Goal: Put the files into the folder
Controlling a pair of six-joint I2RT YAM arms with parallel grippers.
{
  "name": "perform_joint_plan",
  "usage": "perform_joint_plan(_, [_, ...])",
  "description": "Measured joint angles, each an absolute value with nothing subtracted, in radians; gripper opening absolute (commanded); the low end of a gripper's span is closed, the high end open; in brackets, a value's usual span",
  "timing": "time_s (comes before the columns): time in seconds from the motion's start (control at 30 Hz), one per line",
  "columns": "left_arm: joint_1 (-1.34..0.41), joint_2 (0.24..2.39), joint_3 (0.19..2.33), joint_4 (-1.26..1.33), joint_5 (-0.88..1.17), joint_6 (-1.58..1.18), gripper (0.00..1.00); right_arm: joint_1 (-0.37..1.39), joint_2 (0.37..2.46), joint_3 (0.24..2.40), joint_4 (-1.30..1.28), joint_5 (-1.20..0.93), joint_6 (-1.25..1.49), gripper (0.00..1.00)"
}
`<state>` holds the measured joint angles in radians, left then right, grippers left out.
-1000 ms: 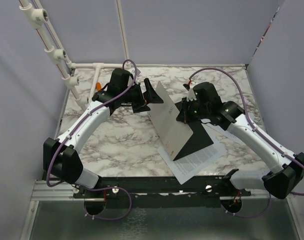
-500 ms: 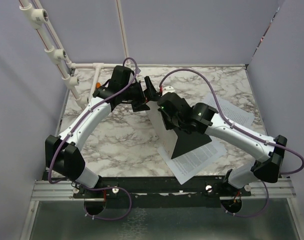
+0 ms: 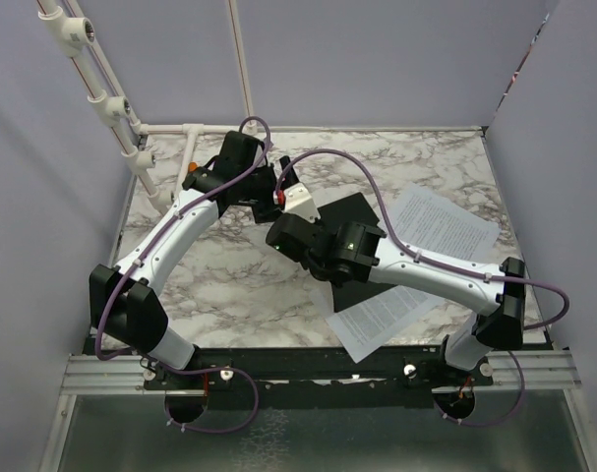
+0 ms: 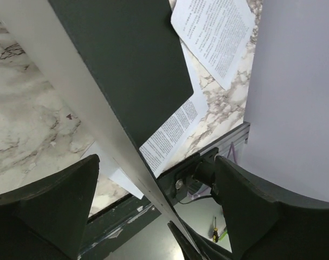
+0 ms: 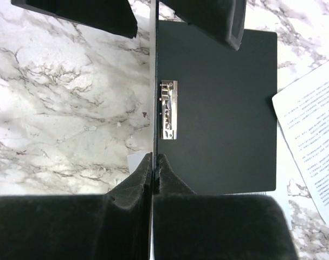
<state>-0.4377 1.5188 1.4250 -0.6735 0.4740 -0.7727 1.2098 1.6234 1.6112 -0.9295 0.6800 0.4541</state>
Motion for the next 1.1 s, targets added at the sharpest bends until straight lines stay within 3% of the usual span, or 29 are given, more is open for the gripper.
perform_joint_plan(0.5, [-0.436,1.468,1.397,-0.788,0.362,-0.698,0.33,1.317,1.76,1.701,-0.929,0.823,0.451,0.02])
perform_joint_plan(0.6, [-0.434,1.452,1.377,-0.801,0.347,-0.687,0.18,1.329,1.763,1.701,-0.929,0.833,0.451,0.15])
perform_joint_plan(0.77, [-0.434,1.438,1.35,-0.811,0.319,-0.685,0.01,1.351,1.763,1.701,-0.913,0.834,0.442,0.39])
perform_joint_plan(0.93, [-0.434,1.438,1.33,-0.813,0.294,-0.685,0.0,1.362,1.733,1.673,-0.856,0.819,0.427,0.62])
perform_joint_plan(1.1, [-0.434,1.438,1.312,-0.811,0.255,-0.678,0.0,1.362,1.599,1.575,-0.765,0.754,0.399,0.76])
